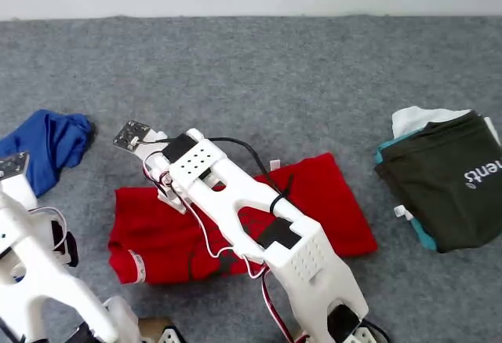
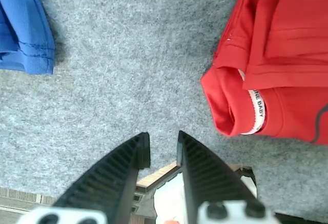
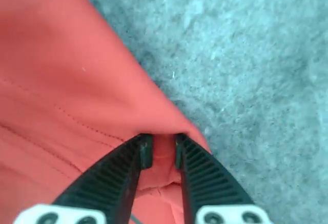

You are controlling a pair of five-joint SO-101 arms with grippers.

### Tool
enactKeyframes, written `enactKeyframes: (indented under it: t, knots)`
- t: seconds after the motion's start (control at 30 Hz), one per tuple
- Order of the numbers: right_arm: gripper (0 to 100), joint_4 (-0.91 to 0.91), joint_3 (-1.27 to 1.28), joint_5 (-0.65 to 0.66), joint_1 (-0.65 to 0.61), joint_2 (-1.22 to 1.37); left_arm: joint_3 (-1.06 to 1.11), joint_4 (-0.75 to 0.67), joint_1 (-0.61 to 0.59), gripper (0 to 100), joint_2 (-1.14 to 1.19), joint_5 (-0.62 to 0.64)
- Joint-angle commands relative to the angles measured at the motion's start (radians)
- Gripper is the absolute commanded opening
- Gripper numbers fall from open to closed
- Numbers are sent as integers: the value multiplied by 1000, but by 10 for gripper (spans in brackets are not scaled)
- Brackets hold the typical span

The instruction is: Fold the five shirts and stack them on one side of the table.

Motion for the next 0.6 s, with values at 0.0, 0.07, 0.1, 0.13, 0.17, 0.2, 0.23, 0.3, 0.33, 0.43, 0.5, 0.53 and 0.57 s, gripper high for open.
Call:
enactKeyframes:
  t: [0.0, 0.07, 0.1, 0.13, 0.17, 0.2, 0.23, 0.3, 0.33, 0.43, 0.5, 0.53, 0.57]
  knots:
    - [90, 2, -3, 12, -15, -16, -4, -2, -2, 101, -2, 8]
    - [90, 58, -29, 14, -13, -42, -4, -2, -2, 101, -2, 8]
    - [91, 93, -48, 14, -13, -64, -4, -2, -2, 101, -2, 8]
    - [92, 128, -68, 14, -13, -85, -4, -2, -2, 101, -2, 8]
    - [93, 160, -86, 14, -13, -110, -4, -2, -2, 101, -2, 8]
    - [93, 188, -97, 14, -13, -136, -4, -2, -2, 101, -2, 8]
    - [93, 206, -101, 14, -13, -159, -4, -2, -2, 101, -2, 8]
    - [93, 232, -101, 14, -8, -196, -4, -2, -2, 101, -2, 8]
    - [93, 240, -101, 14, -5, -208, -4, -2, -2, 101, -2, 8]
    - [91, 243, -101, 14, -5, -216, -4, -2, -2, 101, -2, 8]
    - [91, 243, -100, 12, -7, -211, -4, -2, -2, 101, -3, 8]
    - [91, 243, -98, 12, -8, -208, -4, -2, -2, 101, -3, 8]
    - [91, 243, -98, 12, -8, -200, -4, 0, -2, 101, -3, 8]
